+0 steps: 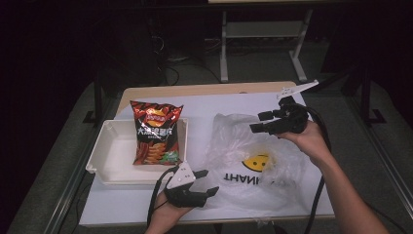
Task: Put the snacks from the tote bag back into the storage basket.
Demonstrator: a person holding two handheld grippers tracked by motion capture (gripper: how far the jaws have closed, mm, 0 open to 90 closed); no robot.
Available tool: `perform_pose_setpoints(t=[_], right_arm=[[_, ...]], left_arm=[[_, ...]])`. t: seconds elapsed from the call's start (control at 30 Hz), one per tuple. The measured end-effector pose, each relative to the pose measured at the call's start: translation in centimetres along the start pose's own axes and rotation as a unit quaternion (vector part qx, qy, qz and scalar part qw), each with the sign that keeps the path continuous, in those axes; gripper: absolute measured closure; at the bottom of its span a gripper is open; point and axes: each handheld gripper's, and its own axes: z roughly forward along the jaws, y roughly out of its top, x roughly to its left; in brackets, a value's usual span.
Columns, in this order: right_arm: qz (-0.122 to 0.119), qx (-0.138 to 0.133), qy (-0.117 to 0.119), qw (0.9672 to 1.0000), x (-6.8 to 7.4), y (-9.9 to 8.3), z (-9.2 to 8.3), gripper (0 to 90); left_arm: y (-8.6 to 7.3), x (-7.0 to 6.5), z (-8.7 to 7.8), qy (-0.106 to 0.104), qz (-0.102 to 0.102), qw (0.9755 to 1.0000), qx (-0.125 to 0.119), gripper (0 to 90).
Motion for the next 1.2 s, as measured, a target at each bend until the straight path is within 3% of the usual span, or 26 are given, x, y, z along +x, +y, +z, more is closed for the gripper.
perform_pose_setpoints(t=[0.53, 1.2], right_arm=[[0.012, -0.02, 0.0, 0.9997, -0.6, -3.6, -2.3, 30.1], [0.013, -0.036, 0.003, 0.9993, 0.0, -8.3, -4.3, 29.4]], left_arm=[[0.0, 0.1, 0.0, 0.001, 0.0, 1.0, 0.006, 36.7], [0.0, 0.2, -0.1, 0.003, -0.002, 1.0, 0.004, 36.4]])
